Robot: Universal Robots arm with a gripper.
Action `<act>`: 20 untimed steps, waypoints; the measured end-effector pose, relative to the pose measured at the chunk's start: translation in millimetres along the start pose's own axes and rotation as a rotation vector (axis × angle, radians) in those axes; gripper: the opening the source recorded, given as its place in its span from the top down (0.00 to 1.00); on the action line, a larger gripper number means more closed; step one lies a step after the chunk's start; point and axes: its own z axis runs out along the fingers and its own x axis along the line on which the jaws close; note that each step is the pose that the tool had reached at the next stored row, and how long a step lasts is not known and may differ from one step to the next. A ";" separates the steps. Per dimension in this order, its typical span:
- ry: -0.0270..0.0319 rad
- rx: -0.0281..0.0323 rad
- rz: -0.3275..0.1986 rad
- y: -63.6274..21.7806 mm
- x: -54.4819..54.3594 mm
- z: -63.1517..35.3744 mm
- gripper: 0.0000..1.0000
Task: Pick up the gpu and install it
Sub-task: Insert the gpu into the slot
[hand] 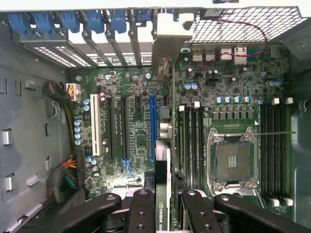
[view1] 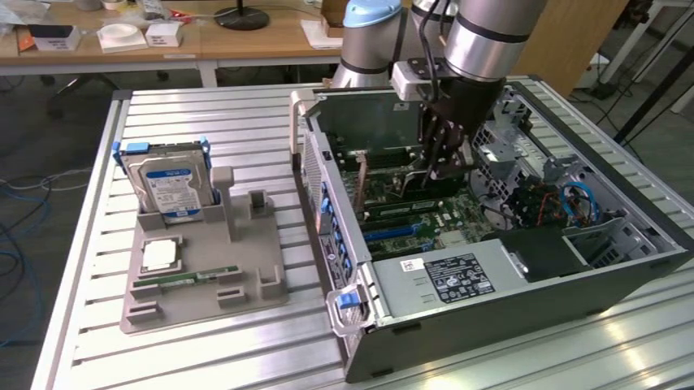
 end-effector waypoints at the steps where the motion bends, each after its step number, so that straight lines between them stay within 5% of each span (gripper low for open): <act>1: 0.0002 0.0000 0.000 0.1 0.9 0.7 0.74; 20: 0.0002 0.0000 0.000 3.5 13.1 21.4 0.74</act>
